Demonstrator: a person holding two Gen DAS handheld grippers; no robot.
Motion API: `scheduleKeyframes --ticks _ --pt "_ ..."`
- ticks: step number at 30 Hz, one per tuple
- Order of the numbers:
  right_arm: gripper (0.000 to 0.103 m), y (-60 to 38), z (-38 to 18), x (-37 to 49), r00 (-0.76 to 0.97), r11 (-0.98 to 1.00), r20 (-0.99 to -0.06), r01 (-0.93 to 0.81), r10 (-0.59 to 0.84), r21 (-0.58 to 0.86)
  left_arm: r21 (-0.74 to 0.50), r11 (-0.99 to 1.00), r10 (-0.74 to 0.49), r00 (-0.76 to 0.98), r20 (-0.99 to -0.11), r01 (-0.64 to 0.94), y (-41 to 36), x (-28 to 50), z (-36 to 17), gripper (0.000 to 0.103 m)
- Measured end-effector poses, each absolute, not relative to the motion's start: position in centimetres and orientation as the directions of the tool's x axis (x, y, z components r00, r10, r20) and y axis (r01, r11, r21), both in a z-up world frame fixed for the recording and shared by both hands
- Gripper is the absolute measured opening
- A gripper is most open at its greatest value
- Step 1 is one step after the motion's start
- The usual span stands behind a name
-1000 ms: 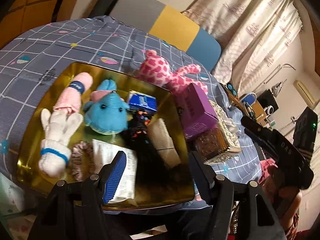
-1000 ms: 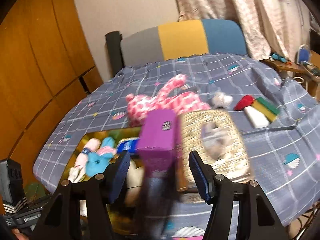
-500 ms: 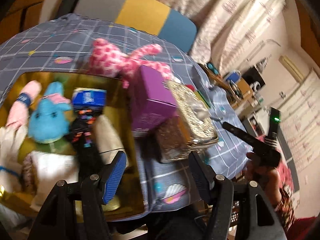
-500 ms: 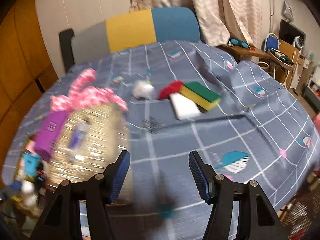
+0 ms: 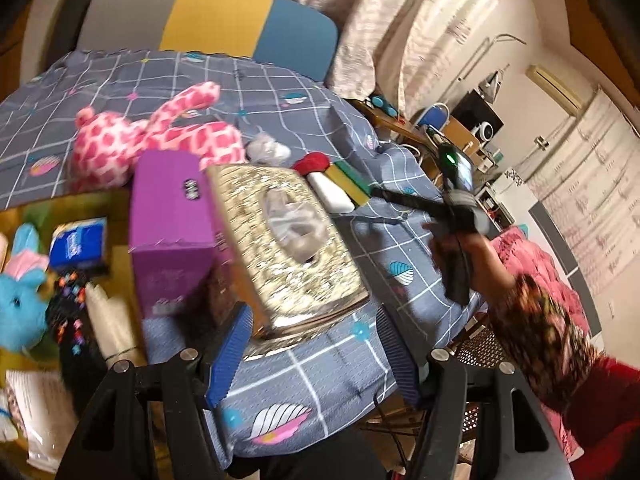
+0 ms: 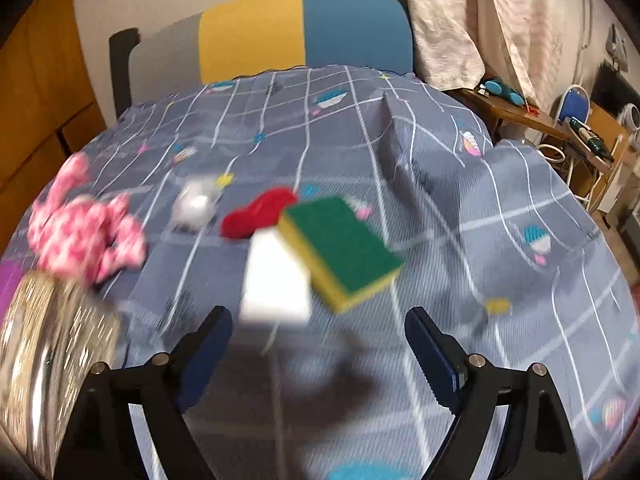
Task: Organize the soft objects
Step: 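Reach the right gripper to the yellow-green sponge and grasp it, then grasp the white rectangular block with left gripper while right gripper holds the sponge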
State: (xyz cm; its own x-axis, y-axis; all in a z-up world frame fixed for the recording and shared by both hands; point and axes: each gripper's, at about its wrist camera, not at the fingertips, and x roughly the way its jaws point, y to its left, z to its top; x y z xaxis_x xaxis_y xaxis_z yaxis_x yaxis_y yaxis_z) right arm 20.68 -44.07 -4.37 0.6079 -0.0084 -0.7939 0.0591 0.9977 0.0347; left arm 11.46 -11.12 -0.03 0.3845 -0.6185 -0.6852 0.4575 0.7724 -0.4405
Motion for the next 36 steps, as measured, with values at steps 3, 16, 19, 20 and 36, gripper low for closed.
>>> scheduleKeyframes --ticks 3,16,19,20,36 --pt "0.091 -46.1 -4.6 24.8 0.604 0.997 -0.797 0.063 0.0 0.048 -0.433 0.771 -0.616 0.378 -0.691 0.466 -12.3 12.0 0.4 0.065" --pt "0.085 -48.3 -10.2 32.9 0.489 0.996 -0.871 0.034 0.055 0.082 -0.407 0.771 -0.605 0.365 -0.707 0.489 -16.3 13.9 1.6 0.065" --pt "0.051 -48.3 -10.3 32.1 0.488 0.995 -0.87 0.011 0.078 0.095 -0.424 0.758 -0.619 0.342 -0.707 0.495 -17.7 14.7 1.6 0.065" --pt "0.041 -48.4 -10.4 31.9 0.488 0.997 -0.87 0.012 0.066 0.082 -0.426 0.753 -0.622 0.332 -0.709 0.5 -18.5 15.0 1.6 0.065" --pt "0.037 -54.0 -8.0 22.3 0.549 0.953 -0.827 0.165 0.125 0.254 -0.426 0.78 -0.576 0.26 -0.775 0.459 -29.9 20.4 1.5 0.066"
